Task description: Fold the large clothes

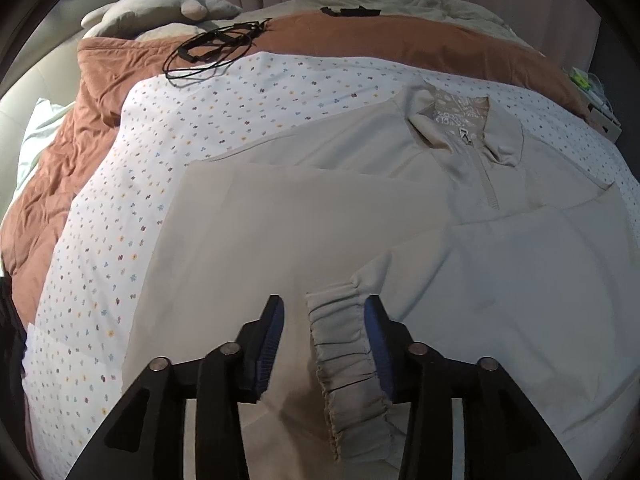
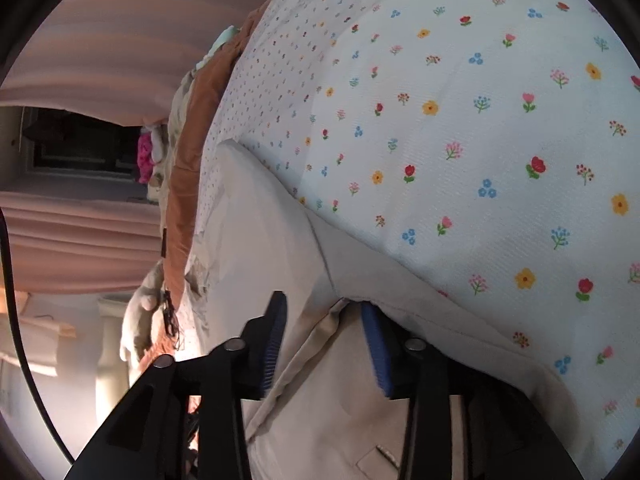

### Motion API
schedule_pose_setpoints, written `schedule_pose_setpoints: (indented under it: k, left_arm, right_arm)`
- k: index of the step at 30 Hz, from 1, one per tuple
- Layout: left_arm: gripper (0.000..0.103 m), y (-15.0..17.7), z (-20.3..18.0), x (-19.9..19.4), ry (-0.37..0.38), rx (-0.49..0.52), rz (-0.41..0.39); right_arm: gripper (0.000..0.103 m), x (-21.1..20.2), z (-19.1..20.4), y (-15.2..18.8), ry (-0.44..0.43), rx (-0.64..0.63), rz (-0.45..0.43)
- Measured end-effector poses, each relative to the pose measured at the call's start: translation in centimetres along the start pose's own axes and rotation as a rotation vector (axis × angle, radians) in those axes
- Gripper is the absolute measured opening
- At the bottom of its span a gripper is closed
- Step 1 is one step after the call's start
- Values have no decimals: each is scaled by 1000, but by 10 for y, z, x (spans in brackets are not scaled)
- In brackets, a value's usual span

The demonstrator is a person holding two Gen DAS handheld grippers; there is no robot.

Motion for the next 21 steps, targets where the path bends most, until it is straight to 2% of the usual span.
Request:
schedule_pose_setpoints:
  k: [2, 9, 13, 18, 21]
  left_arm:
    - [64, 1, 6, -13, 22, -14, -30]
    - [65, 24, 26, -59, 84, -8, -60]
    - [65, 41, 39, -97, 79, 5, -125]
    - [65, 72, 54, -146, 130, -49, -213]
    - [65, 95, 62, -169, 162, -74, -243]
  right_arm:
    - [46, -4, 4, 2, 8, -16, 0]
    - [46, -22, 16, 10, 62, -85, -30]
    - [46, -33, 28, 21, 110, -174, -46]
    - [46, -54, 46, 41, 149, -269, -94]
    - [57, -66, 55, 59, 137, -320, -110]
Point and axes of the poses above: each gripper's, at about its wrist camera, not at the fingertips, and x roughly the way its jaws point, z to its left, y to its underside, the point moved 8 cm from there along x, roughly the way its jaws point, and after that the axes turned 4 degrees about z, right-handed, at the moved point
